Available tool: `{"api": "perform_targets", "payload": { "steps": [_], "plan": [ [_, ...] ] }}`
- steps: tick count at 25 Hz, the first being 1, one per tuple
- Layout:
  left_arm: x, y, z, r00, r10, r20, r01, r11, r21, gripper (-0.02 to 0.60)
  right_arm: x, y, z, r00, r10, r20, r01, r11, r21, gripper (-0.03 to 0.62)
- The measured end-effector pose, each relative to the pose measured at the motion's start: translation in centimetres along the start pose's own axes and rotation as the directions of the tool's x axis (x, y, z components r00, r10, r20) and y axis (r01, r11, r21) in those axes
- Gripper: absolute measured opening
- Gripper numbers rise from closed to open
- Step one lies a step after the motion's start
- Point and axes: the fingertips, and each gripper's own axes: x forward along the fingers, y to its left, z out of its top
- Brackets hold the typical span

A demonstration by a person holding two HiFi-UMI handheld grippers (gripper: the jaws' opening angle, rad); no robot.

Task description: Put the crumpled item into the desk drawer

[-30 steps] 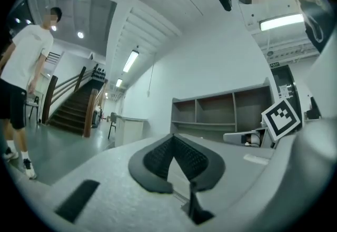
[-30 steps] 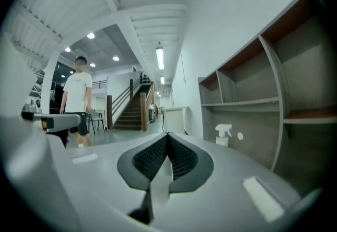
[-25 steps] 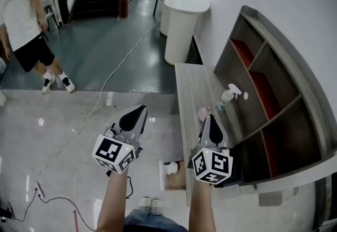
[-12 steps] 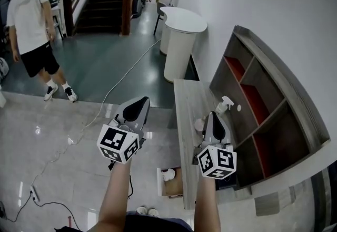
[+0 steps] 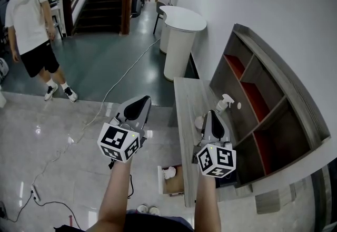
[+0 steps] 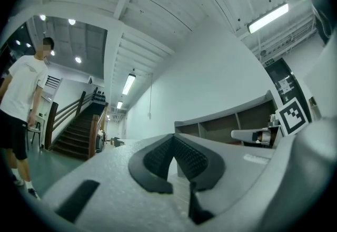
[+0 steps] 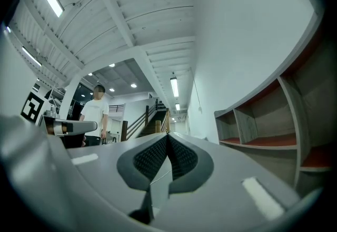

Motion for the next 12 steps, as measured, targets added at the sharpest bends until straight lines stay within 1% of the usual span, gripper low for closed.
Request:
{"api": "perform_targets", "payload": {
  "steps": [12],
  "plan": [
    [-1.0, 0.7, -0.9, 1.0, 0.015, -0.023, -0.015, 1.0, -0.017, 0.003, 0.0, 1.1, -0.8, 1.0, 0.022, -0.021, -0.022, 1.0, 0.003, 0.009]
  ]
}}
